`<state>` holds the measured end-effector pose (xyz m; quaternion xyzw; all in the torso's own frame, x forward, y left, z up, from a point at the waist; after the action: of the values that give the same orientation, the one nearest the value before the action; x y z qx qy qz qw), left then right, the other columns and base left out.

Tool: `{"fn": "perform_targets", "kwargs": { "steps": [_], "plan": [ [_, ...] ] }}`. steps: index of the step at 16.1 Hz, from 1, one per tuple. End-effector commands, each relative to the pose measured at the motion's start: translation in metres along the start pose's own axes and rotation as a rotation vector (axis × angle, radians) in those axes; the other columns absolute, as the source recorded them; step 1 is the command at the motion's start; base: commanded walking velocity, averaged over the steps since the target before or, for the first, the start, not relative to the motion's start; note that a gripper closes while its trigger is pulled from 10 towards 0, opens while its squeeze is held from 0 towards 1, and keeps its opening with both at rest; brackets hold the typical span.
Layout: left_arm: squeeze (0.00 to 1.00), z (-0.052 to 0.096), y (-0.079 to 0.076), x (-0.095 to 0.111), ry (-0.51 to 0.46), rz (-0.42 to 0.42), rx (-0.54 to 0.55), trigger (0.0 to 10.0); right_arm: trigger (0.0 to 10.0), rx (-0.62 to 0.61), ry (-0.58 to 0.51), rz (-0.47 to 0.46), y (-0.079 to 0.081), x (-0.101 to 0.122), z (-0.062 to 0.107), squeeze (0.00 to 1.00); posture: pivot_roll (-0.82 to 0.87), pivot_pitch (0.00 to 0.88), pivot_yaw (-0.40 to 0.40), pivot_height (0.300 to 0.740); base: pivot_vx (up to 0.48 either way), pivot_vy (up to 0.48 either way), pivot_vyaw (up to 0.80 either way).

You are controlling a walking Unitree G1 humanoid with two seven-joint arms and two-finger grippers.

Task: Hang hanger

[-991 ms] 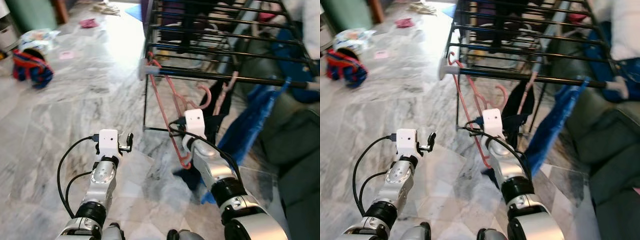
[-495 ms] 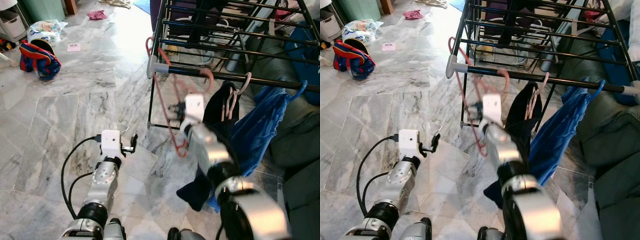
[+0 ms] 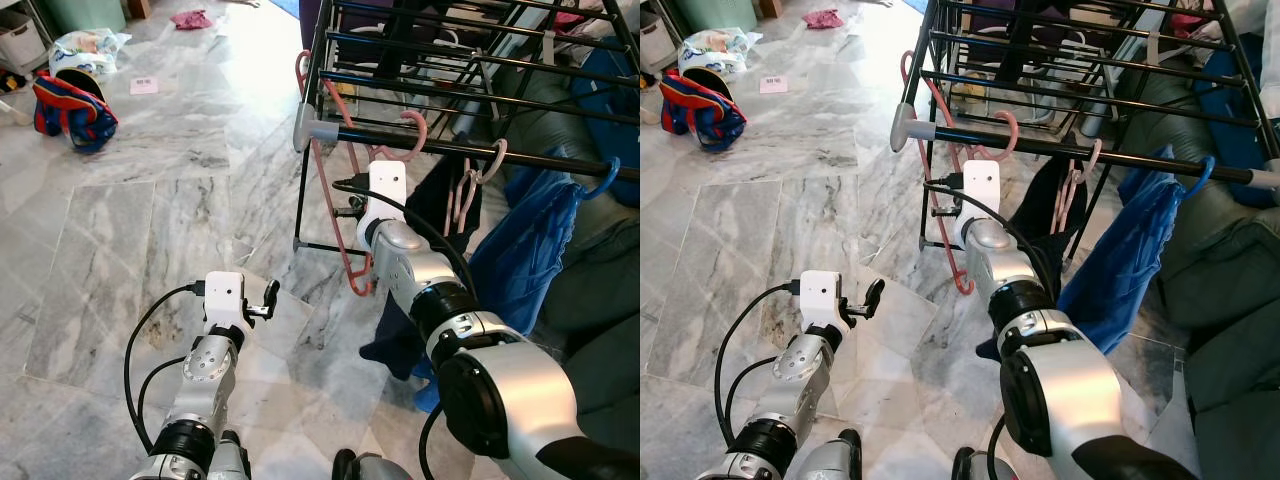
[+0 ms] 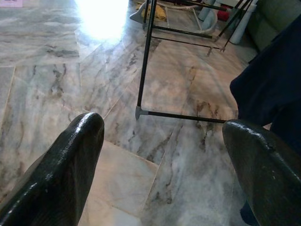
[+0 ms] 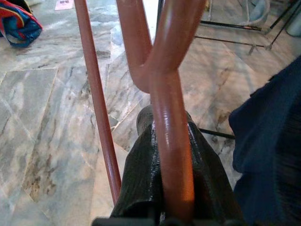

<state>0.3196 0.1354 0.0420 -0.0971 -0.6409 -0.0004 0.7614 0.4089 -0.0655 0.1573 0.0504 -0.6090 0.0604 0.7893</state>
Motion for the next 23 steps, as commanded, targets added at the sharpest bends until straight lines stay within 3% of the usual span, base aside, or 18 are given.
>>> {"fn": "perform_targets", "kwargs": {
  "steps": [1,9,12,16,23],
  "plan": [
    [0.00,0.003,-0.002,-0.006,0.026,0.005,-0.014,10.0,10.0,-0.049,-0.003,-0.031,-0.010,0.008,-0.001,0.00,0.15,0.232,-0.114,0.740,0.000,0.000,0.00],
    [0.00,0.001,-0.006,-0.006,0.049,0.012,-0.034,10.0,10.0,-0.151,0.099,-0.036,-0.035,-0.019,0.002,0.00,0.14,0.220,-0.111,0.740,0.000,0.000,0.00],
    [0.00,-0.001,-0.010,-0.006,0.063,0.018,-0.050,10.0,10.0,-0.192,0.106,-0.016,-0.048,-0.017,0.002,0.00,0.13,0.211,-0.105,0.740,0.000,0.000,0.00],
    [0.00,-0.001,-0.011,-0.007,0.073,0.032,-0.051,10.0,10.0,-0.195,0.105,0.043,-0.048,-0.016,0.002,0.00,0.13,0.211,-0.107,0.740,0.000,0.000,0.00],
    [0.00,0.000,-0.010,-0.010,0.095,0.054,-0.043,10.0,10.0,-0.185,0.180,0.093,-0.048,-0.040,0.005,0.00,0.14,0.215,-0.113,0.740,0.000,0.000,0.00]
  ]
}}
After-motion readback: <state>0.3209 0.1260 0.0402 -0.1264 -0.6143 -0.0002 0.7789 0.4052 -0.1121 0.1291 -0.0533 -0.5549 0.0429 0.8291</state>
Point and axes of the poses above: a point about 5 cm out from each wrist's last joint towards the gripper, its own z axis pointing back from the gripper into the wrist, its own x axis along the axis of the wrist's last joint, y = z × x, the point moved 1 cm from there along -z, pointing out of the wrist towards the gripper, and after that the axes turned 5 degrees about z, right-handed, at the moved point
